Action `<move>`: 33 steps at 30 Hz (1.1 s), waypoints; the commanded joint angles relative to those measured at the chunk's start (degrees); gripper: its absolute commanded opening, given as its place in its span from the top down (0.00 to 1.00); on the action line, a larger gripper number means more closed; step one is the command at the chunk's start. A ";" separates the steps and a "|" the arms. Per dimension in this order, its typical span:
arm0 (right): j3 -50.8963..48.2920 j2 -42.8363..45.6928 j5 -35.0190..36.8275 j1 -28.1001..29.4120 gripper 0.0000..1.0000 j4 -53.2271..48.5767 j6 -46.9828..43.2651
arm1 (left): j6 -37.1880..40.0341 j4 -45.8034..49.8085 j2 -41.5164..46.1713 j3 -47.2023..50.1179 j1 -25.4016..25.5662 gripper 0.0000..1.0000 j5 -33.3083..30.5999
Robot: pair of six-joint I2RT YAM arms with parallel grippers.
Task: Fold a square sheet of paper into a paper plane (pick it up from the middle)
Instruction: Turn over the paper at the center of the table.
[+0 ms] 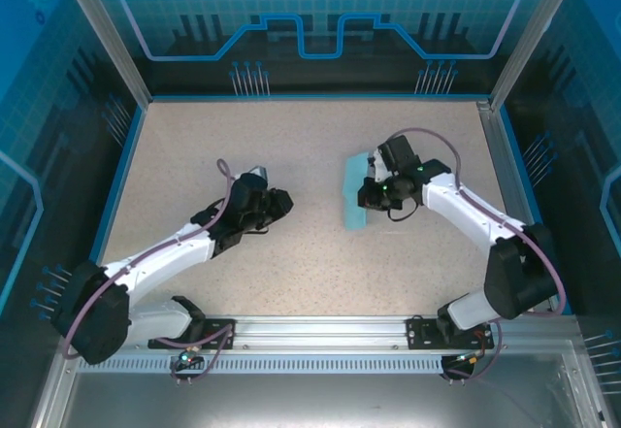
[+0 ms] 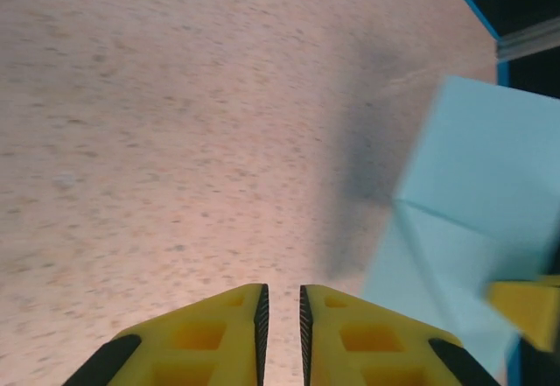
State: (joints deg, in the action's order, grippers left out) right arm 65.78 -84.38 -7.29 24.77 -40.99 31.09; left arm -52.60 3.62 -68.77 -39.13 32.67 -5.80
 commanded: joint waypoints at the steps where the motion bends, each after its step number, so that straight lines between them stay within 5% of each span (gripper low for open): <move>1: 6.56 -0.20 23.28 3.59 0.92 -20.94 -2.66 | -1.10 5.02 3.28 1.67 -0.70 0.78 -7.24; 5: 14.68 -5.75 39.69 9.27 0.91 -33.81 3.04 | -2.23 7.68 6.40 2.86 -1.15 0.72 -11.13; 11: 20.43 -17.93 41.20 16.07 0.90 -36.04 7.13 | -2.94 10.59 9.08 3.48 -1.21 0.67 -14.10; 20: 34.37 -39.82 30.88 22.86 0.92 -35.52 10.82 | -2.61 15.59 14.17 4.94 -1.58 0.66 -17.03; 24: 41.65 -45.37 24.94 24.94 0.86 -34.36 10.01 | -1.60 17.81 16.90 5.36 -1.88 0.62 -17.49; 28: 43.09 -43.99 20.71 24.66 0.75 -31.46 9.12 | 0.33 18.05 18.47 5.48 -2.17 0.57 -16.71; 33: 28.96 -31.32 7.29 20.09 0.66 -15.29 7.21 | 2.37 14.07 15.85 4.86 -2.34 0.51 -10.78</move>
State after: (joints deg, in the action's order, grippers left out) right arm 100.90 -124.29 9.41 48.05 -64.69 38.89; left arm -52.56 19.64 -51.37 -34.33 30.76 -20.27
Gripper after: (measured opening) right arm 0.332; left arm 0.483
